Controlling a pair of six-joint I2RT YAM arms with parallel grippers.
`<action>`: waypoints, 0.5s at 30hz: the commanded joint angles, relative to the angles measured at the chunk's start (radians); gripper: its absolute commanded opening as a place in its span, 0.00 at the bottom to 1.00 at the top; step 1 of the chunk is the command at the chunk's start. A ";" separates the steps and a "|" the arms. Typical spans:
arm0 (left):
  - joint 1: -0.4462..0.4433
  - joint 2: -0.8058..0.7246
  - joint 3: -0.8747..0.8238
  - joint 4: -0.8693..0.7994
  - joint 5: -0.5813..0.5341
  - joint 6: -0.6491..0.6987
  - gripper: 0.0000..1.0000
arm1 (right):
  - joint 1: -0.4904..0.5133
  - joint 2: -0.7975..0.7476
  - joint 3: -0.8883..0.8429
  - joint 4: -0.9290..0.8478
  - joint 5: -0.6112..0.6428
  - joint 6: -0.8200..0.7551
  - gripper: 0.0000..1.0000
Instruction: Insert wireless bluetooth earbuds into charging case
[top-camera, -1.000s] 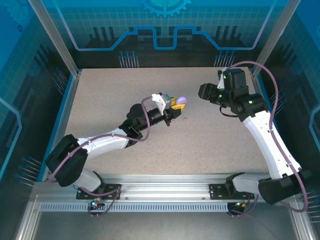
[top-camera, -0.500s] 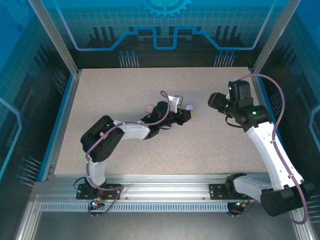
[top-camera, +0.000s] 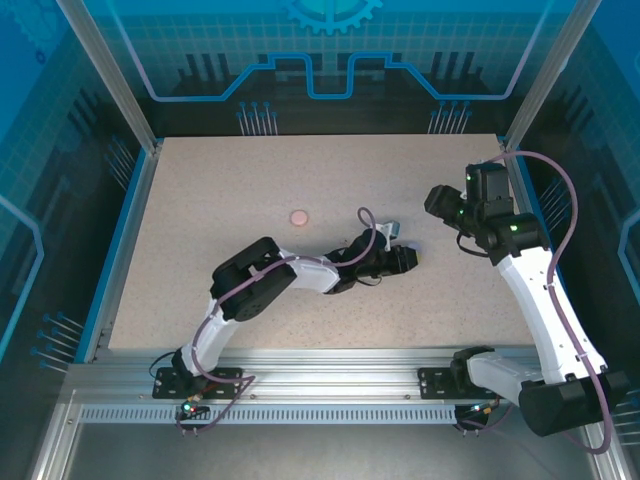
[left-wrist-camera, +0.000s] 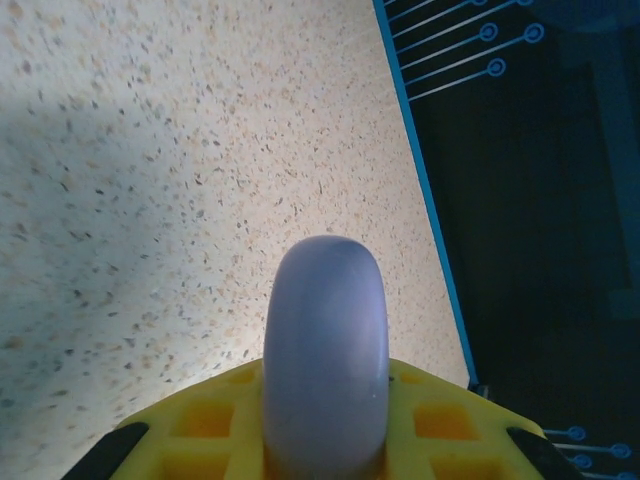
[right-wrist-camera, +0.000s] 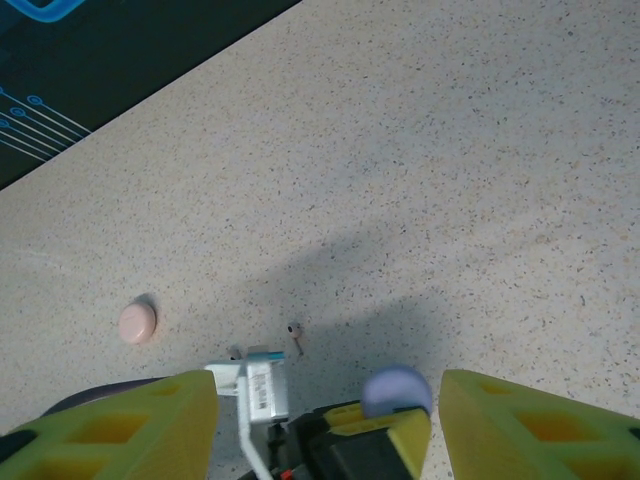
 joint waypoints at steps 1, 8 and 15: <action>-0.003 0.070 0.062 -0.033 -0.024 -0.166 0.00 | -0.019 -0.019 -0.004 -0.012 0.001 0.010 0.62; -0.014 0.132 0.125 -0.088 -0.006 -0.254 0.06 | -0.022 -0.031 -0.004 -0.015 -0.006 0.008 0.62; -0.018 0.138 0.181 -0.227 0.019 -0.304 0.36 | -0.023 -0.039 0.003 -0.016 -0.013 0.008 0.62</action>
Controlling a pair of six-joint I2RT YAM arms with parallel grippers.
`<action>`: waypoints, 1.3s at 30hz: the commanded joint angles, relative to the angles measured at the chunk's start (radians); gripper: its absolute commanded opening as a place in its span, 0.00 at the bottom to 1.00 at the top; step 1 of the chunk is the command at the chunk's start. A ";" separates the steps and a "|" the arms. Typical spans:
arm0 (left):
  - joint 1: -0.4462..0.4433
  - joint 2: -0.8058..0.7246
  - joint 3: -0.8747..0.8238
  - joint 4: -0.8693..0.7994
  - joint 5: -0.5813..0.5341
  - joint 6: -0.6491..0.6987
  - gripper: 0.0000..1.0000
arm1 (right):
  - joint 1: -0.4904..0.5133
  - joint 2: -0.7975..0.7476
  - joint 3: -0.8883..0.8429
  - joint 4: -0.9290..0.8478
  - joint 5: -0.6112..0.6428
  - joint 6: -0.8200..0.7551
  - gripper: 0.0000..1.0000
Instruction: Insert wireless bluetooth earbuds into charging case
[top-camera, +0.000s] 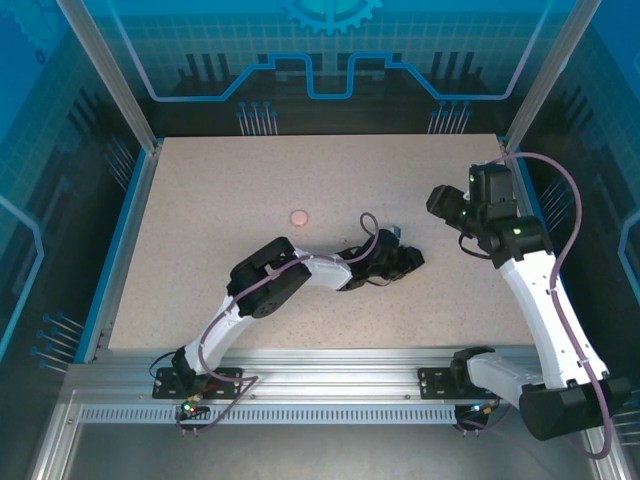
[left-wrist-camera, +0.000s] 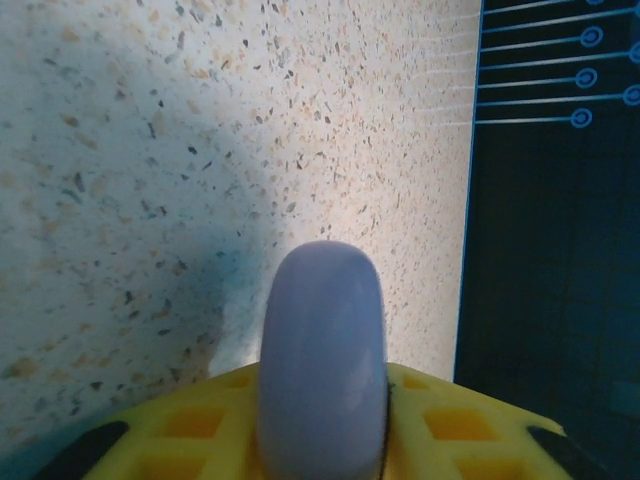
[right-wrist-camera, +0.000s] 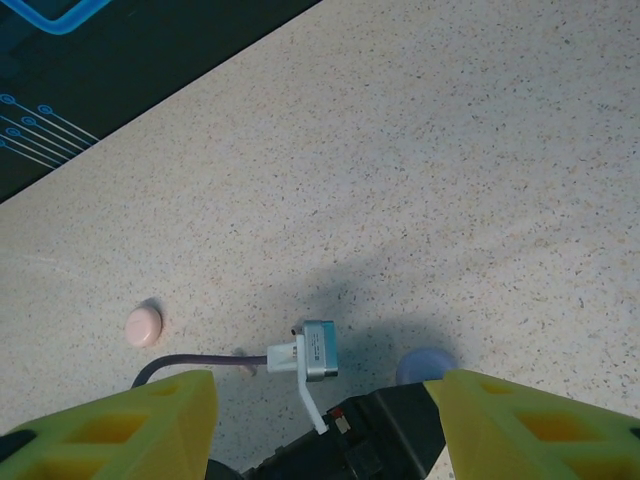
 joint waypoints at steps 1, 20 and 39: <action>-0.010 0.008 0.017 -0.103 0.013 -0.058 0.40 | -0.017 -0.018 0.007 -0.016 -0.010 0.006 0.62; -0.033 -0.360 -0.250 -0.259 -0.174 0.021 0.57 | -0.021 -0.060 -0.055 0.001 -0.007 0.020 0.67; 0.107 -0.916 -0.504 -0.423 -0.526 0.490 0.99 | 0.026 0.054 -0.103 0.094 -0.133 -0.010 0.69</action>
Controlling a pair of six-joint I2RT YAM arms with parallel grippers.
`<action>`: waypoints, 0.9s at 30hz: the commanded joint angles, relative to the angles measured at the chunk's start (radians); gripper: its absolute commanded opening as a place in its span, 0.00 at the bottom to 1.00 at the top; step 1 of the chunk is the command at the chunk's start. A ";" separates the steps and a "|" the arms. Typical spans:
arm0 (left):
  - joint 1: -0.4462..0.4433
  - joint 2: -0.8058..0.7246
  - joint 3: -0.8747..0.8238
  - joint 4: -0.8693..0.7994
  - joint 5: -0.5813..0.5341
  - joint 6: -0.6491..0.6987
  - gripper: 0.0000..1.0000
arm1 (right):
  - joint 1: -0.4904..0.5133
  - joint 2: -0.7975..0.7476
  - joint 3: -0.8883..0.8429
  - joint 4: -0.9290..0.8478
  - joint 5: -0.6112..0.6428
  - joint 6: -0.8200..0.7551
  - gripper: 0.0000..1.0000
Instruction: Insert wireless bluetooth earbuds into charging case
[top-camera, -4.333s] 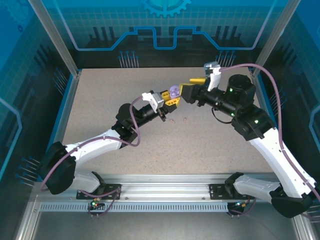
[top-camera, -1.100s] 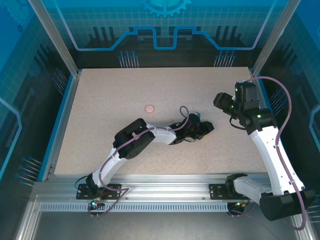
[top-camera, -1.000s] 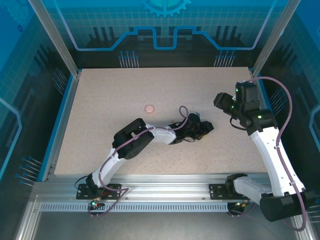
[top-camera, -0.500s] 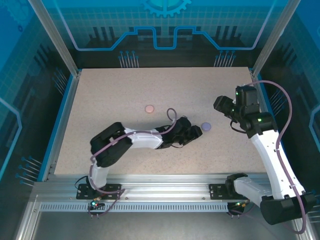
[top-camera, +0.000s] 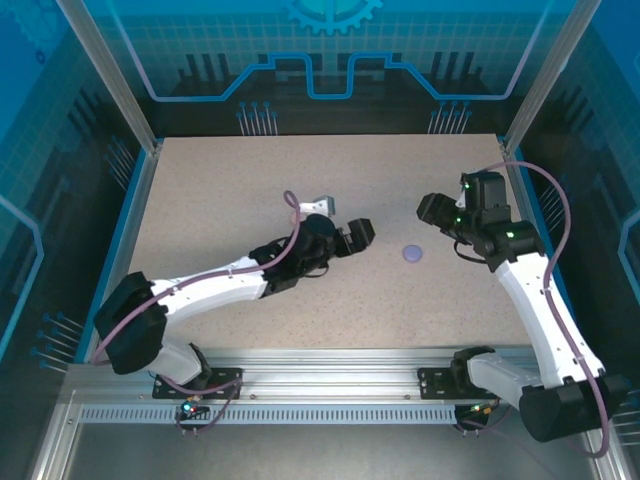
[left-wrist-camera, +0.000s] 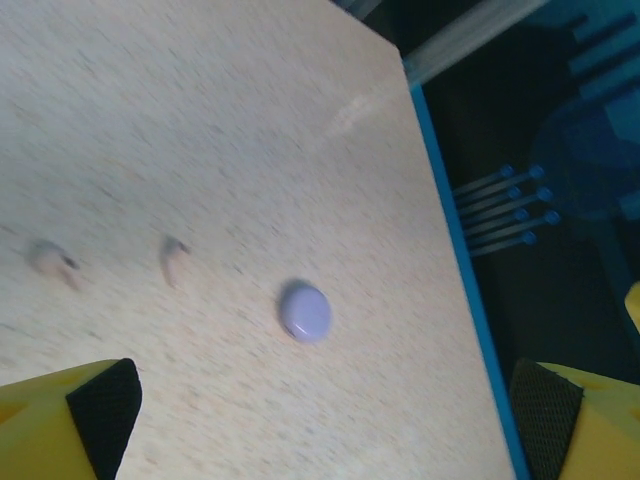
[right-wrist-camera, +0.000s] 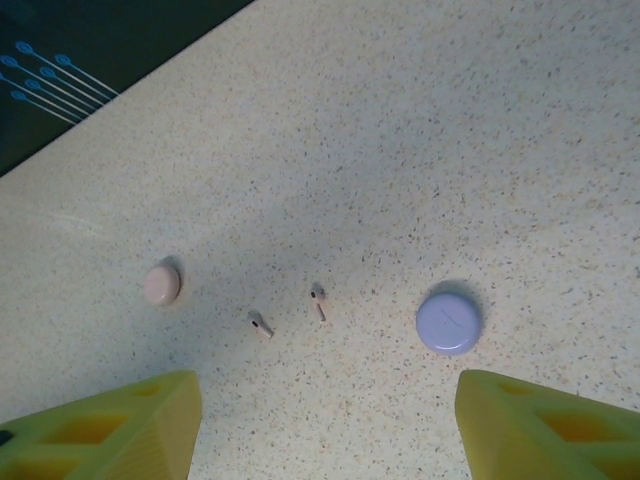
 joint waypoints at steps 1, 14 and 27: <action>0.054 -0.065 -0.043 -0.041 -0.124 0.138 0.99 | 0.038 0.066 -0.013 0.051 -0.021 -0.007 0.69; 0.398 -0.135 -0.083 -0.044 -0.063 0.185 0.99 | 0.266 0.474 0.255 0.043 0.078 0.018 0.72; 0.599 -0.121 -0.104 0.015 -0.020 0.089 0.99 | 0.401 0.957 0.816 -0.139 0.137 0.045 0.81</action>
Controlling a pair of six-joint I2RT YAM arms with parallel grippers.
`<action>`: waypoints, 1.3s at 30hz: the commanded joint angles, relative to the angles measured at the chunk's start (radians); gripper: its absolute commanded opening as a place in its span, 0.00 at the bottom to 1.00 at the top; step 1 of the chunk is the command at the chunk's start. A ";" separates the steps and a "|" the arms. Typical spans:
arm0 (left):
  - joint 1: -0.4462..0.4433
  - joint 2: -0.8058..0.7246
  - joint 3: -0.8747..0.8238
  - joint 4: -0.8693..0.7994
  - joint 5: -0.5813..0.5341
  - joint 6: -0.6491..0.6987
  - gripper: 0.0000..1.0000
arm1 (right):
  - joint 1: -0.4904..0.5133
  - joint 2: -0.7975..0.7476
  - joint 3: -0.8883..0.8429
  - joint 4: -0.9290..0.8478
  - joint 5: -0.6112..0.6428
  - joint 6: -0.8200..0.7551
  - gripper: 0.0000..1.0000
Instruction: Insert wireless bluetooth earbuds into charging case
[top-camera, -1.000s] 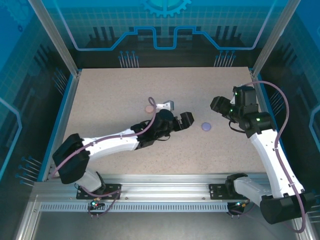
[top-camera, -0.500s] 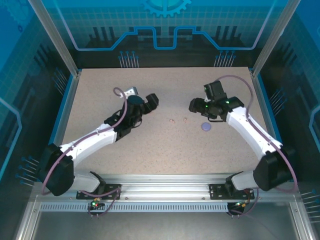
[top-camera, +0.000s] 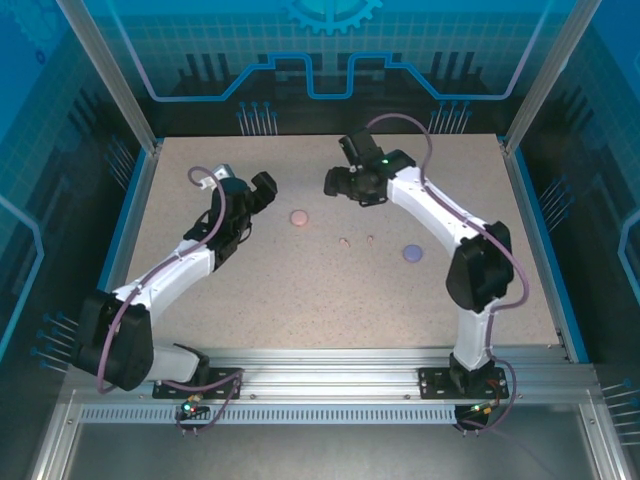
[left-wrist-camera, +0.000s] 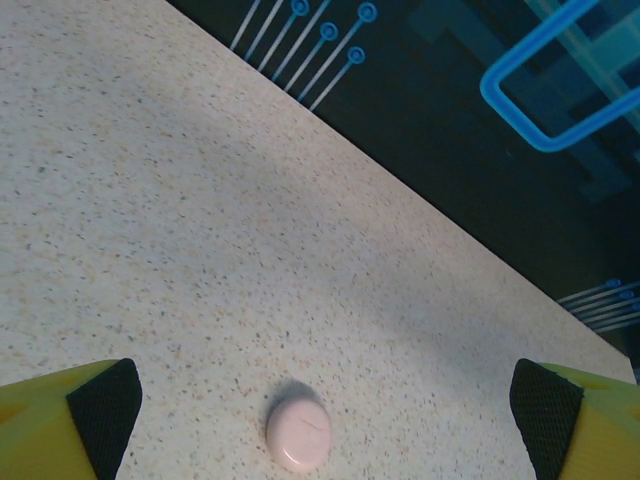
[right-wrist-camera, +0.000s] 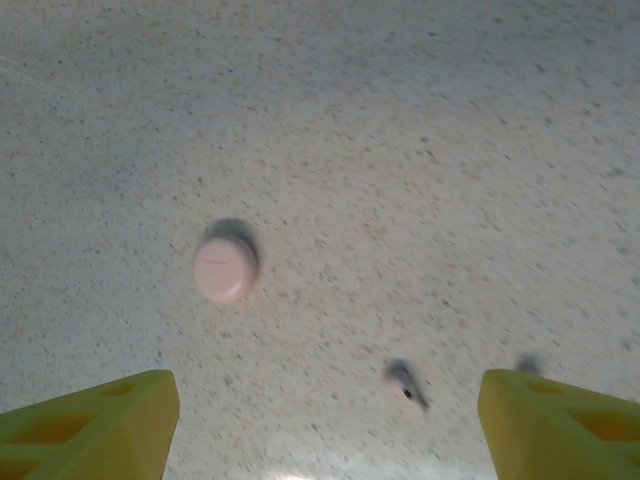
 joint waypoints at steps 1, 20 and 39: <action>0.037 -0.005 0.007 0.019 0.037 -0.027 0.99 | 0.034 0.117 0.142 -0.093 0.021 0.015 0.82; 0.197 -0.053 -0.038 -0.045 0.156 -0.138 0.99 | 0.147 0.594 0.644 -0.180 0.029 0.041 0.91; 0.214 -0.061 -0.115 0.027 0.211 -0.186 0.99 | 0.197 0.761 0.727 -0.165 0.159 0.117 0.75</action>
